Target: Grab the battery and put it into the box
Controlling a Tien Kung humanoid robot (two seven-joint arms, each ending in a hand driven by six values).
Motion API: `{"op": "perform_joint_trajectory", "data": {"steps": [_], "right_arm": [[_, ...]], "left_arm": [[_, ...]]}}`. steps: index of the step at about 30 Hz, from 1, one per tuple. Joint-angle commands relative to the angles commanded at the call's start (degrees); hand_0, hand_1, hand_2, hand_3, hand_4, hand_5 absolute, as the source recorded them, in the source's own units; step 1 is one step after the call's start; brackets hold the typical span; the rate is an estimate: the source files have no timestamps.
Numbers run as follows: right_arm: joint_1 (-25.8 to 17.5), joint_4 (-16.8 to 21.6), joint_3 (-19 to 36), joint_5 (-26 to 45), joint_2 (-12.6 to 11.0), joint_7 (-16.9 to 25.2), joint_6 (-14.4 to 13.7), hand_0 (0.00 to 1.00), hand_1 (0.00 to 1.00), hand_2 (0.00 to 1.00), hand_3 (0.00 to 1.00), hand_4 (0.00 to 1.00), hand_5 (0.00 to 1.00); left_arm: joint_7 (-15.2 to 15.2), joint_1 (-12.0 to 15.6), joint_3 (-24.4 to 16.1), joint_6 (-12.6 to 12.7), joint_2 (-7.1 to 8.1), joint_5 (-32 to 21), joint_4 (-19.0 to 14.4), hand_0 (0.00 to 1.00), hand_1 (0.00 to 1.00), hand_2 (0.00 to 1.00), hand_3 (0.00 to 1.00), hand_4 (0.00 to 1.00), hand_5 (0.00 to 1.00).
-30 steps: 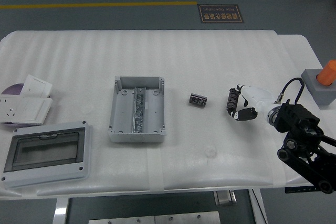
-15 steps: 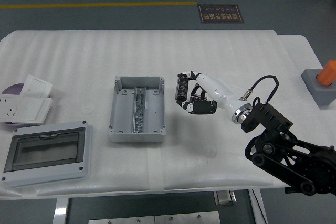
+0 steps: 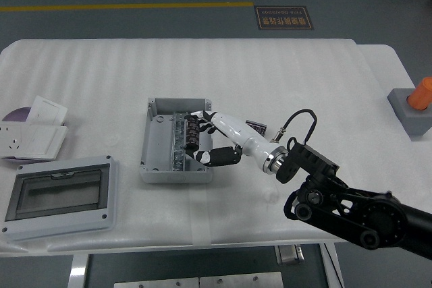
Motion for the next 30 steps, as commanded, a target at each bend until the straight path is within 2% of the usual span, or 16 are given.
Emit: {"op": "perform_joint_trajectory", "data": {"steps": [1, 2, 13, 17, 21, 25, 26, 30], "right_arm": [[0.19, -0.22, -0.3, 0.11, 0.05, -0.1, 0.14, 0.934, 0.934, 0.932, 0.934, 0.573, 0.292], [0.3, -0.38, -0.49, 0.23, 0.08, -0.16, 0.24, 0.998, 0.979, 0.964, 0.963, 0.597, 0.302], [0.27, -2.09, 0.62, -0.39, 0.49, -1.12, 0.64, 0.998, 0.98, 0.966, 0.97, 0.615, 0.325], [-0.11, -4.62, 3.96, -4.03, -0.73, -3.18, 0.83, 0.998, 0.979, 0.964, 0.982, 0.619, 0.333], [0.01, -7.84, 5.95, -8.98, -2.54, -6.81, 2.49, 0.998, 0.973, 0.964, 0.983, 0.615, 0.339], [0.31, -10.25, 5.61, -12.76, -3.49, -8.97, 4.03, 0.998, 0.973, 0.964, 0.983, 0.615, 0.339], [0.4, -10.91, 5.22, -13.0, -3.49, -9.32, 4.34, 0.998, 0.939, 0.921, 0.965, 0.612, 0.344], [0.79, -12.88, 3.66, -12.86, -3.1, -9.87, 4.85, 0.998, 0.939, 0.921, 0.965, 0.612, 0.344]], "left_arm": [[-0.02, -0.01, -0.09, 0.01, 0.01, 0.08, 0.01, 0.6, 0.668, 0.549, 0.575, 0.541, 0.409], [-0.06, -0.02, -0.13, 0.03, 0.03, 0.1, 0.01, 0.6, 0.668, 0.548, 0.574, 0.538, 0.407], [-0.42, -0.17, -0.16, 0.09, 0.03, 0.0, 0.08, 0.599, 0.668, 0.546, 0.573, 0.535, 0.406], [-0.46, -0.17, -0.14, 0.09, 0.04, 0.01, 0.08, 0.599, 0.667, 0.547, 0.571, 0.513, 0.393], [-0.44, -0.15, -0.22, 0.07, 0.11, 0.11, 0.08, 0.598, 0.667, 0.547, 0.567, 0.506, 0.388], [-0.52, -0.23, -0.12, 0.07, 0.14, 0.02, 0.09, 0.598, 0.667, 0.547, 0.567, 0.506, 0.388], [-0.54, -0.27, -0.11, 0.06, 0.13, 0.02, 0.1, 0.597, 0.667, 0.546, 0.566, 0.504, 0.387], [-0.57, -0.36, -0.14, 0.04, 0.13, 0.07, 0.11, 0.597, 0.667, 0.546, 0.566, 0.504, 0.387]]}}
